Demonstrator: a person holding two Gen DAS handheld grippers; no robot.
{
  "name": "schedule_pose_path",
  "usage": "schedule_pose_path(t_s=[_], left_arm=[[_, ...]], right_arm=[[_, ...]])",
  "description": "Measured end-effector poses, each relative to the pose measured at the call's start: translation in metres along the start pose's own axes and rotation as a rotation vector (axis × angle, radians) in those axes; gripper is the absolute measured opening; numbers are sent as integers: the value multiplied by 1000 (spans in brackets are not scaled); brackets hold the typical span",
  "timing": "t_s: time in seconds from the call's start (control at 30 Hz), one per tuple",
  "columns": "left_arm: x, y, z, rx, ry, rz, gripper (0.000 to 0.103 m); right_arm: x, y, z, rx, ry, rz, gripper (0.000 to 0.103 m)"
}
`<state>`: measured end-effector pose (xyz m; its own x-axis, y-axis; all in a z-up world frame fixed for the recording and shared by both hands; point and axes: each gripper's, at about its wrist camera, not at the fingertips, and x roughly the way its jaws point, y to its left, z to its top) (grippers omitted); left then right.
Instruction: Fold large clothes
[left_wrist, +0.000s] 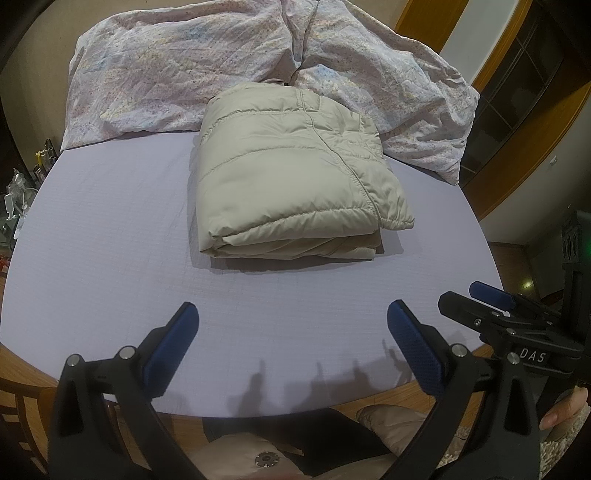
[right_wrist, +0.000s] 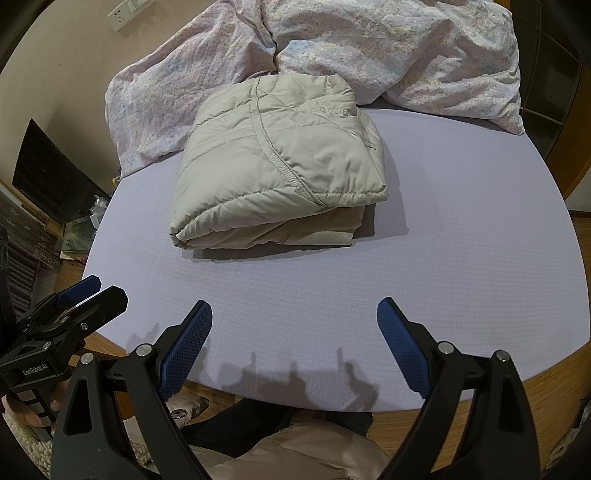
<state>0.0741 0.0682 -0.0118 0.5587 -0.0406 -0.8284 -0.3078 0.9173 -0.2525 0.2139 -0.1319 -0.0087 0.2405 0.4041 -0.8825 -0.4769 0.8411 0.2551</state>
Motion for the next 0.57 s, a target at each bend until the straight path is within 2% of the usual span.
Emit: schedule_pose_path(t_s=[0.57], left_arm=[[0,6,1,3,-1,1,101]], right_arm=[[0,0,0,0,-1,1,93]])
